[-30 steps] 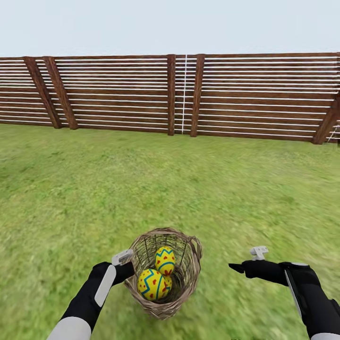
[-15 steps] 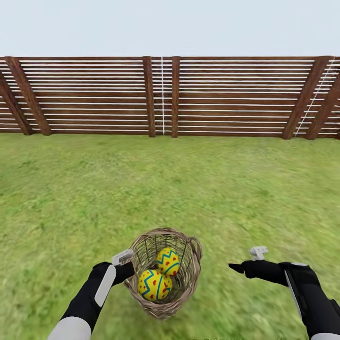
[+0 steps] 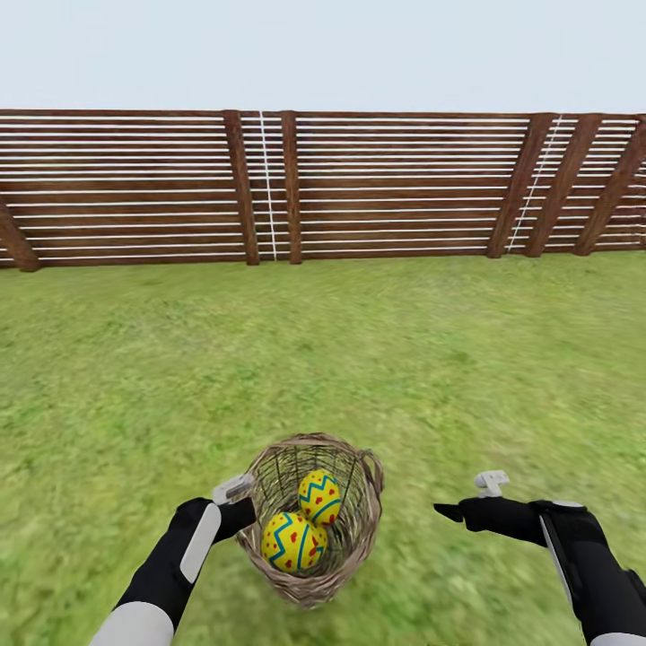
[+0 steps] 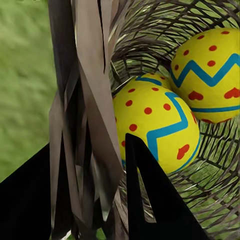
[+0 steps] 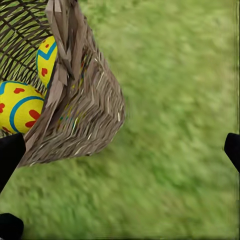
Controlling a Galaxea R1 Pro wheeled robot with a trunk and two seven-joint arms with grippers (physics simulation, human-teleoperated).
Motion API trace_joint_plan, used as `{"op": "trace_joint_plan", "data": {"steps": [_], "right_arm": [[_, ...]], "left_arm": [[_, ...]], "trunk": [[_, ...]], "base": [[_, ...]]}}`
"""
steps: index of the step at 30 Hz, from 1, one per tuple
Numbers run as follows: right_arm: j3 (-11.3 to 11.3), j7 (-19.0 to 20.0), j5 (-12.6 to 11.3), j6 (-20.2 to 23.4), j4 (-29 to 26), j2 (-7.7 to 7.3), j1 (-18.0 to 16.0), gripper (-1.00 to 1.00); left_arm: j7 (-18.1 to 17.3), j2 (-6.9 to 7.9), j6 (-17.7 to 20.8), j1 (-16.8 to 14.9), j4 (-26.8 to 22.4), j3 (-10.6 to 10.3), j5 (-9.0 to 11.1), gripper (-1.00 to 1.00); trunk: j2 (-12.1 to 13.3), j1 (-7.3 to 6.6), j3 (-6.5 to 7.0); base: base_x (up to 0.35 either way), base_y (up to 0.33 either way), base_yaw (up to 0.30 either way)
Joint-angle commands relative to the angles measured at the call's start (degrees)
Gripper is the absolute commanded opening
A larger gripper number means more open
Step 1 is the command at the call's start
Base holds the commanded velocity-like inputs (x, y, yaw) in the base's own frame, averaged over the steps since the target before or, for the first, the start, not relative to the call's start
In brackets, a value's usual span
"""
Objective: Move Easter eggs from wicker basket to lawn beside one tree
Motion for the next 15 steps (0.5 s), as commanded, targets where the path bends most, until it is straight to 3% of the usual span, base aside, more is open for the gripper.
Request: {"op": "trace_joint_plan", "data": {"steps": [1,15], "right_arm": [[-0.11,0.5,0.51,0.18,-0.04,0.03,-0.06,1.0],[-0.11,0.5,0.48,0.18,-0.04,0.06,-0.06,1.0]], "left_arm": [[0.41,-0.05,0.18,-0.01,-0.07,0.12,1.09,-1.0],[0.41,-0.05,0.19,-0.01,-0.13,0.14,1.09,-1.0]], "trunk": [[0.39,-0.23,0.14],[6.0,-3.31,2.65]], "base": [[0.0,0.0,-0.269],[0.0,0.0,-0.269]]}}
